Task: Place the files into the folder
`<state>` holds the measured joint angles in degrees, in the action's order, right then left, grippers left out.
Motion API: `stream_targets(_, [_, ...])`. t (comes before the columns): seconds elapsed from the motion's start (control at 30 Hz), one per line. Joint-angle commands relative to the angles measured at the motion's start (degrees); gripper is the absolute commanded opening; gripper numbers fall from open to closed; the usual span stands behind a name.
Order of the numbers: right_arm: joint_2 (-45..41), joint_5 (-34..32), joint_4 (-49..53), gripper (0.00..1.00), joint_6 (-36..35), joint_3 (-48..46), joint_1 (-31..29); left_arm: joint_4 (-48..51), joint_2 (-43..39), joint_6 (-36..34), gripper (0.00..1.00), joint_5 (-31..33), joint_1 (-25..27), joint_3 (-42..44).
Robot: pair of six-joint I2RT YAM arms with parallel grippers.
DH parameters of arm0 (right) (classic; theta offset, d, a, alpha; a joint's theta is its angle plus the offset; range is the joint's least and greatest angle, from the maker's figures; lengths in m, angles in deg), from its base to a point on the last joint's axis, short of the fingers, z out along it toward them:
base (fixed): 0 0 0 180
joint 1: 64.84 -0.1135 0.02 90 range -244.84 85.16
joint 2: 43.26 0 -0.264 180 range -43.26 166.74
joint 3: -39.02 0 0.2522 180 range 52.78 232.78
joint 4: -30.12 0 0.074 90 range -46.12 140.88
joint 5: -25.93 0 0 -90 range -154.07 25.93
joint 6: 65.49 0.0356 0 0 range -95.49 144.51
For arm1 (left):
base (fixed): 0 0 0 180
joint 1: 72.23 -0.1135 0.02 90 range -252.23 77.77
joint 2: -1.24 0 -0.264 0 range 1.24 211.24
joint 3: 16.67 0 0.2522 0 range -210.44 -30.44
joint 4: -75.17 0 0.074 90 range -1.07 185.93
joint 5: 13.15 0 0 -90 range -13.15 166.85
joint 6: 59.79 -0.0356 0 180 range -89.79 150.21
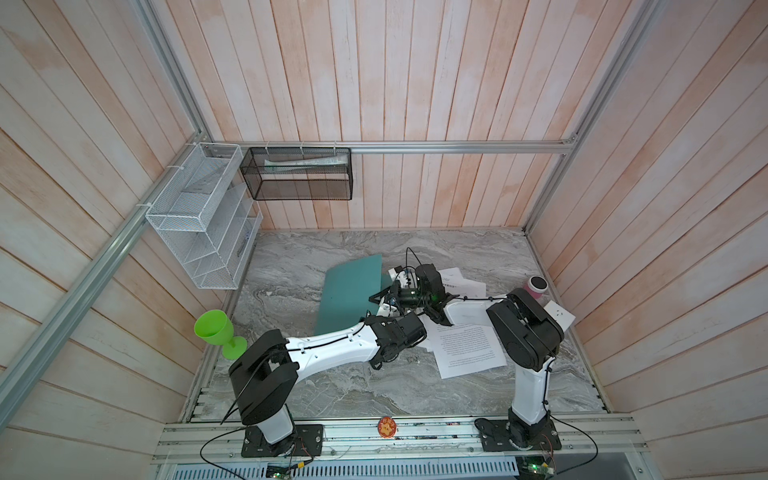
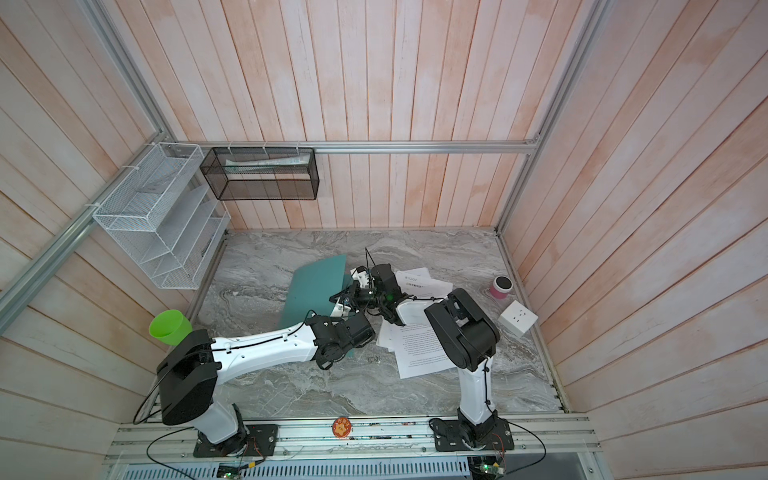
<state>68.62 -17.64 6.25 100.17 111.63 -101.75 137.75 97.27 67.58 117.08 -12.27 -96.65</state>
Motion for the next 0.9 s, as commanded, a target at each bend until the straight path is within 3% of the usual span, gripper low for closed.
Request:
stream_targets(0.0, [-3.0, 1.9, -1.9, 0.0, -0.5, -1.2, -0.4, 3.2, 1.3, 2.0, 0.5, 3.9, -0.3, -2.4])
stream_targets(0.2, [-4.6, 2.2, -1.6, 0.0, -1.2, -1.4, -0.3, 4.9, 0.9, 2.6, 0.29, 5.6, -0.3, -3.5])
stream_targets(0.3, [-5.0, 2.9, -1.8, 0.0, -1.3, -1.2, 0.1, 6.0, 1.0, 2.8, 0.01, 6.0, -0.3, -4.7])
stream_targets(0.47, [-4.9, 4.3, -2.4, 0.03, -1.7, 0.3, 1.7, 10.4, 3.6, 4.1, 0.0, 5.9, -0.3, -8.5])
stream_targets(0.5, [-4.9, 4.7, -2.7, 0.09, -1.7, 0.6, 2.2, 11.0, 4.2, 4.2, 0.0, 5.7, -0.3, -9.2])
stream_targets(0.7, [-8.3, 6.4, -4.7, 0.68, -1.8, 0.8, 6.7, 9.1, 3.2, 3.9, 0.0, 1.3, -0.3, -10.9])
stream_targets(0.77, [-10.8, 6.3, -4.3, 0.77, -2.0, 0.0, 8.6, 8.0, 2.3, 4.0, 0.0, -0.7, -0.3, -11.2])
stream_targets(0.87, [-14.2, 6.9, -4.9, 0.81, -1.9, -1.9, 12.0, 7.9, 1.6, 4.9, 0.0, -2.7, -0.3, -12.4])
